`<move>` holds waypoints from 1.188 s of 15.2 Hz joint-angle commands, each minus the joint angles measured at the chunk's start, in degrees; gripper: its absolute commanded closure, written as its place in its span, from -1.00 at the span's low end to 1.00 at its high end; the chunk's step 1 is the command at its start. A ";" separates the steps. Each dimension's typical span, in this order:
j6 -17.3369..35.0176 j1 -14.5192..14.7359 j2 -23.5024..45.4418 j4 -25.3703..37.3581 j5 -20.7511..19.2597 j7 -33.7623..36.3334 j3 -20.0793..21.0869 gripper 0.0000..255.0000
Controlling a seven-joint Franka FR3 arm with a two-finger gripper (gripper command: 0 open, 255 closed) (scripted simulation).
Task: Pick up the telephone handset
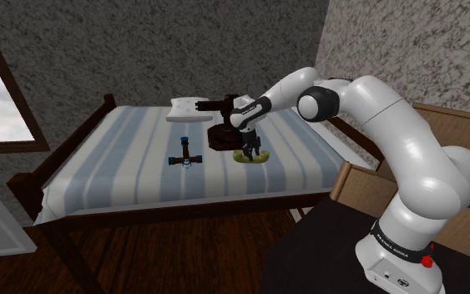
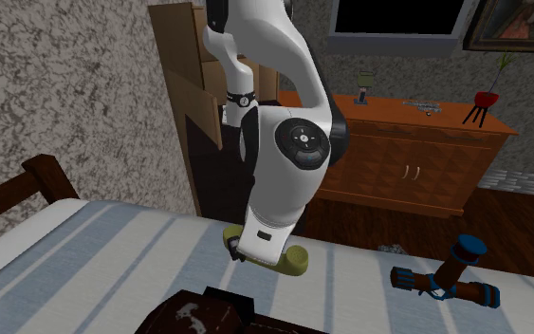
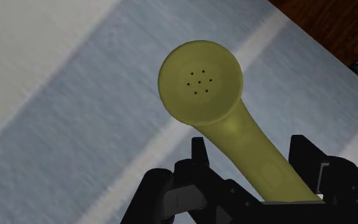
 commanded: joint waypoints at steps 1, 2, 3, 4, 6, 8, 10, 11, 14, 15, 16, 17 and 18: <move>0.05 0.01 0.10 0.06 0.01 0.02 0.01 1.00; 0.01 0.01 0.13 0.12 0.01 0.02 0.01 1.00; 0.00 0.02 0.12 0.12 0.01 0.03 0.02 1.00; -0.02 0.02 0.12 0.13 0.01 0.03 0.02 1.00; 0.02 0.03 0.06 0.03 0.01 0.04 0.02 1.00; -0.01 0.01 -0.80 -0.78 -0.02 -0.04 -0.02 1.00; -0.66 0.05 -1.99 -1.31 -0.04 -0.14 -0.04 1.00; -1.00 0.07 -2.57 -1.54 -0.05 -0.18 -0.06 1.00; -2.10 0.13 -4.22 -2.09 -0.08 -0.33 -0.10 1.00; -2.48 0.15 -4.75 -2.24 -0.09 -0.38 -0.11 1.00; -2.87 0.17 -5.28 -2.38 -0.10 -0.43 -0.12 1.00; -3.26 0.18 -5.79 -2.49 -0.11 -0.48 -0.14 1.00; -3.67 0.20 -6.30 -2.59 -0.11 -0.53 -0.15 1.00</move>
